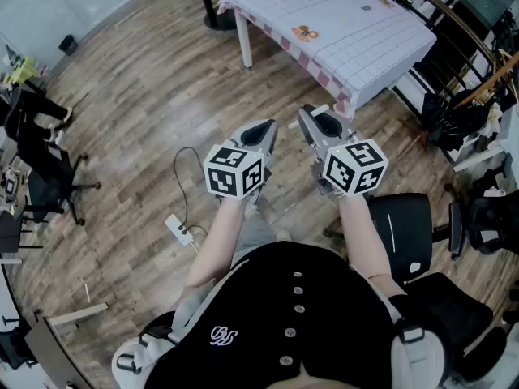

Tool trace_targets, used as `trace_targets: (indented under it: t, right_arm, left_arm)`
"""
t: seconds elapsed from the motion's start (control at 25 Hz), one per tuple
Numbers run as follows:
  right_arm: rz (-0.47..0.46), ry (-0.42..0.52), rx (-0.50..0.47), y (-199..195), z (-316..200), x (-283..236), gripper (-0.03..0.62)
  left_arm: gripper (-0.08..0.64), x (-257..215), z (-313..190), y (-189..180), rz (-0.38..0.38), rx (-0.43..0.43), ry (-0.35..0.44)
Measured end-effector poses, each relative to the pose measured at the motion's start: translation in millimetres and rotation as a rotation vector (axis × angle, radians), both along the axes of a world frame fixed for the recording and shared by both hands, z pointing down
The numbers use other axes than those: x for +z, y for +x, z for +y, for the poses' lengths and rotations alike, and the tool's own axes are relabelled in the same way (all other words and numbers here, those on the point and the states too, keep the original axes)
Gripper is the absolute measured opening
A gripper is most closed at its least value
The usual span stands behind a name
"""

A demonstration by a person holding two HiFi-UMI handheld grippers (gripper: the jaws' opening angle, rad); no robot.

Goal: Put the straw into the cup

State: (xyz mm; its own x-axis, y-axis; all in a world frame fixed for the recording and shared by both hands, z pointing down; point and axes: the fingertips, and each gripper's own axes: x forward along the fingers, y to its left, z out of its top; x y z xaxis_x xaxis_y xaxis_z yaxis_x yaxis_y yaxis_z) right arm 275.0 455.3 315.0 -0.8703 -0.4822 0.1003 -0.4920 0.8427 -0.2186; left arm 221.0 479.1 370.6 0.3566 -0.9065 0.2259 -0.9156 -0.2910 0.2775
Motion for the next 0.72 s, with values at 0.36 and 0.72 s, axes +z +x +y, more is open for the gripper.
trace_targets:
  t: [0.36,0.72]
  right_arm:
    - [0.006,-0.005,0.02,6,1,4,0.049]
    - [0.023,0.025,0.018,1,-2,4,0.048]
  left_arm:
    - [-0.003,3,5,10,-0.019,0.011,-0.005]
    - [-0.003,-8,-5,2,-0.023,0.012,0.027]
